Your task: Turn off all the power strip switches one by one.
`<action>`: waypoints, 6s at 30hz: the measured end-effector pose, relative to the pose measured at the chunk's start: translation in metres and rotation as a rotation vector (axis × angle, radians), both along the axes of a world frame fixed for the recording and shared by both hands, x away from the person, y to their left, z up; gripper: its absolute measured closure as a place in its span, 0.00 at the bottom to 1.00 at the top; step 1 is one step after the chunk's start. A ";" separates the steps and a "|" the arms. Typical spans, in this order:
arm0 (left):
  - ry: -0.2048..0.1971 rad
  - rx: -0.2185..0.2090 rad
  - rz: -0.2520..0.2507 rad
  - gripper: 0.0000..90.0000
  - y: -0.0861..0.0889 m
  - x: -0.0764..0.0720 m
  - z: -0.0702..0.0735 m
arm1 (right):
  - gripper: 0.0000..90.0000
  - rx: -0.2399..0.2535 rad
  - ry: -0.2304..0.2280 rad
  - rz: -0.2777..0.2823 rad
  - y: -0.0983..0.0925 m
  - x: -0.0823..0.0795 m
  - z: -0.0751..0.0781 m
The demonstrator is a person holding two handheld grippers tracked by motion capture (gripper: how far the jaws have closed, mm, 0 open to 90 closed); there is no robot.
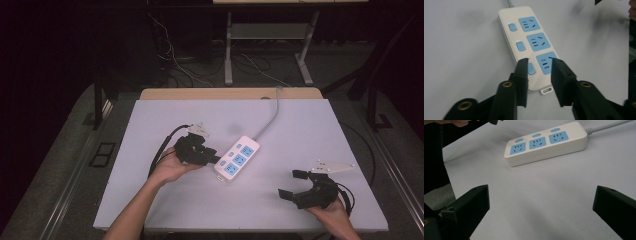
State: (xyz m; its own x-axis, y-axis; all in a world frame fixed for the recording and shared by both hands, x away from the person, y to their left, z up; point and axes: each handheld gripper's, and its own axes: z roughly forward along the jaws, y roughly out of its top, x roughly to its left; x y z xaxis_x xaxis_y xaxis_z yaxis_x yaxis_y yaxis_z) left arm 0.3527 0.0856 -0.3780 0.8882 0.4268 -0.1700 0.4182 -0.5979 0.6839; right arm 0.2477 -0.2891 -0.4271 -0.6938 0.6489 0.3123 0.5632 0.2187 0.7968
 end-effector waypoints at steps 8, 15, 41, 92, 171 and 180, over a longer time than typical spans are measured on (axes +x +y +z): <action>0.023 0.030 -0.038 0.99 -0.006 0.005 -0.010 | 0.01 -0.007 0.000 -0.001 0.001 0.000 -0.001; 0.042 0.052 -0.046 0.99 -0.012 0.010 -0.018 | 0.01 -0.008 0.002 -0.001 0.001 0.000 -0.001; 0.071 0.089 -0.063 0.99 -0.032 0.025 -0.033 | 0.01 -0.018 0.004 0.014 0.003 0.000 -0.001; 0.109 0.059 -0.026 0.99 -0.033 0.032 -0.027 | 0.01 -0.009 -0.016 -0.005 -0.001 -0.001 0.002; 0.134 0.079 -0.029 0.99 -0.061 0.062 -0.034 | 0.01 -0.013 -0.017 0.009 -0.001 -0.002 0.001; 0.168 0.056 -0.005 1.00 -0.058 0.064 -0.036 | 0.01 -0.014 -0.016 0.015 -0.001 -0.003 0.002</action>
State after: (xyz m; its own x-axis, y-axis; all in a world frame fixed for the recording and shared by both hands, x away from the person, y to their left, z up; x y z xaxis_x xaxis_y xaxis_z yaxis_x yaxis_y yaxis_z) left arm 0.4166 0.0272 -0.4144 0.8516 0.4351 -0.2922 0.5204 -0.6356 0.5703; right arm 0.2452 -0.2899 -0.4255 -0.7083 0.6424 0.2925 0.5472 0.2379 0.8025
